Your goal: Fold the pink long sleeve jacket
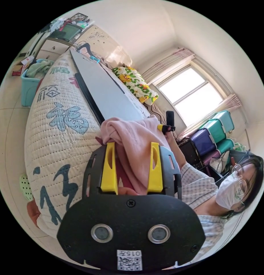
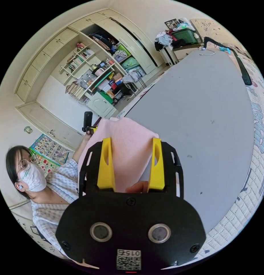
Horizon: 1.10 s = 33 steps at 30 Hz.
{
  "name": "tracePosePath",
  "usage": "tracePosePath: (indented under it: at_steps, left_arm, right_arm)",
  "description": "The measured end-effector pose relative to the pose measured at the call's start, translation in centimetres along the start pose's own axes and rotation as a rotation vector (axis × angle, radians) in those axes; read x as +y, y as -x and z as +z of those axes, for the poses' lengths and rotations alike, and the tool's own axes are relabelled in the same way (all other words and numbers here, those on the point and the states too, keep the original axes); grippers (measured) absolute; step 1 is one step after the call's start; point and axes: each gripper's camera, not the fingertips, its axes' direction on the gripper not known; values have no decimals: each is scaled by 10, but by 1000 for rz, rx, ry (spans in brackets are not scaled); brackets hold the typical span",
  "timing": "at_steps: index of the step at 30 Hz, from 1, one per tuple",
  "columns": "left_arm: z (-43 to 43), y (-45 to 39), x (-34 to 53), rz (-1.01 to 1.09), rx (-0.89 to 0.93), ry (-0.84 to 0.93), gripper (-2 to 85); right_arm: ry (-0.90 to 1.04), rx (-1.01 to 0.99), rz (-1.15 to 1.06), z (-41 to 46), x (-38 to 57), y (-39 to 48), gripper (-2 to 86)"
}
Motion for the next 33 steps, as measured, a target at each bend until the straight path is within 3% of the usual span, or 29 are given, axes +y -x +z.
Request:
tracePosePath:
  at_steps: [5, 10, 24, 28, 33]
  left_arm:
    - [-19, -7, -3, 73, -22, -32, 92]
    - [-58, -38, -7, 165, -25, -108, 78]
    - [-151, -330, -1, 650, -97, -287, 60]
    - [-139, -400, -22, 777, -85, -299, 60]
    - [-74, -463, -76, 875, 77, -294, 60]
  right_arm:
    - [-43, 27, 6, 5, 23, 56, 153]
    - [-158, 21, -129, -16, 55, 143, 117]
    - [-684, -6, -498, -143, 251, 411, 106]
    - [-744, 102, -565, -210, 290, 483, 107]
    - [-772, 267, -548, -297, 323, 536, 108]
